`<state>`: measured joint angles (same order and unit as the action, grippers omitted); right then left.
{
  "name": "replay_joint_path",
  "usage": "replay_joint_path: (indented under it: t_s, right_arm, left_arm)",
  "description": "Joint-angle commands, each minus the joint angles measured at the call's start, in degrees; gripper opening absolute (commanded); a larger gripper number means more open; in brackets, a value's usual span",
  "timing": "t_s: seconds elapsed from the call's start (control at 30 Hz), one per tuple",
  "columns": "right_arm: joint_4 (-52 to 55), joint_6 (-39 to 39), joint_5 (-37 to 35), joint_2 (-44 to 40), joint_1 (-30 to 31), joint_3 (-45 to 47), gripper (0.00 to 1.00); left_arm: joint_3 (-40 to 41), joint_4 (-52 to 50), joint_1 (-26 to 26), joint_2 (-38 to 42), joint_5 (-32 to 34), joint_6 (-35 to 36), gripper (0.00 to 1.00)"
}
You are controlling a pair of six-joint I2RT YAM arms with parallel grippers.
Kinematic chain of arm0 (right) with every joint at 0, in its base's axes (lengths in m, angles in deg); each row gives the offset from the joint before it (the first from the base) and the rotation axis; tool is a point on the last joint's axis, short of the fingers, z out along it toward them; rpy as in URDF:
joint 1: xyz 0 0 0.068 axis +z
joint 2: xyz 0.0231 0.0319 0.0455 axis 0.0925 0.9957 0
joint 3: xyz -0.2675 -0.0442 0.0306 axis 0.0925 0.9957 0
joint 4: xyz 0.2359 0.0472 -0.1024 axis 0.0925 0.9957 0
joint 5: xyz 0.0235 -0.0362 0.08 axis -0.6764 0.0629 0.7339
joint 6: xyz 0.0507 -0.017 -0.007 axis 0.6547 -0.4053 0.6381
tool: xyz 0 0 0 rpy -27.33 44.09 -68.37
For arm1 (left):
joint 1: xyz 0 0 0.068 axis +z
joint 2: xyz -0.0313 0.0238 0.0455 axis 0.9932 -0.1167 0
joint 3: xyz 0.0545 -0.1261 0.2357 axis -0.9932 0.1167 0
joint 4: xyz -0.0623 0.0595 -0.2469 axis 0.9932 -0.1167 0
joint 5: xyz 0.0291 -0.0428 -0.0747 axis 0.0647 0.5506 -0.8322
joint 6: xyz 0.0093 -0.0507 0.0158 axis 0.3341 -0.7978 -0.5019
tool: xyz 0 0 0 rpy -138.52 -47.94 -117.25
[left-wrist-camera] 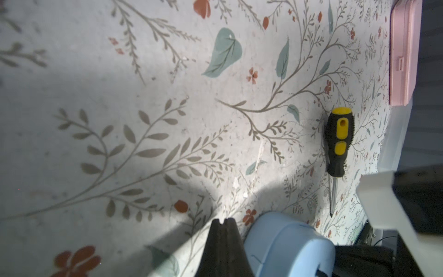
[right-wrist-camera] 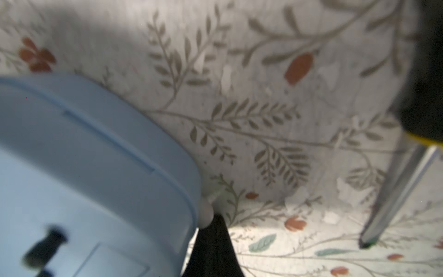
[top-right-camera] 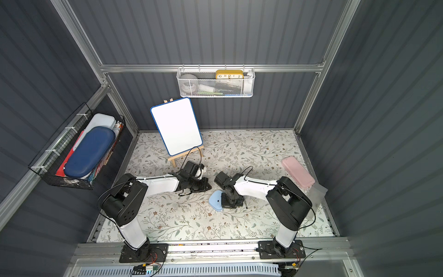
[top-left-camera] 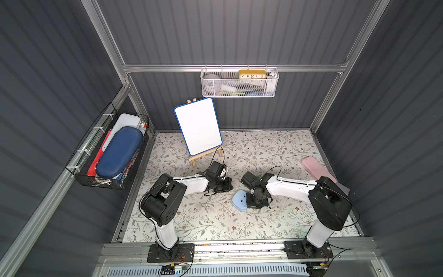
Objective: Remove the battery from the alarm
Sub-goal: Adjust the alarm at the center of the board.
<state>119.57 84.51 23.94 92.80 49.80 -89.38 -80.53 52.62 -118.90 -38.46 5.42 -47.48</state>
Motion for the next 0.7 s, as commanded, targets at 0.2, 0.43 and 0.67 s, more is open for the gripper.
replay_joint_path:
  t_s: [0.2, 0.43, 0.67]
  right_arm:
    - [0.35, -8.12, -0.19, 6.80, -1.77, -8.17, 0.00]
    - [3.07, -8.74, -2.91, 9.07, -1.86, -12.59, 0.00]
    - [6.72, -11.79, -7.98, 5.71, -3.33, -13.01, 0.00]
  left_arm:
    - [4.38, -4.35, -0.09, 7.65, 1.32, -0.14, 0.00]
    - [4.94, -6.51, -0.09, 10.08, 3.54, -1.40, 0.00]
    - [3.26, -11.61, 0.00, 12.63, 6.79, -1.76, 0.00]
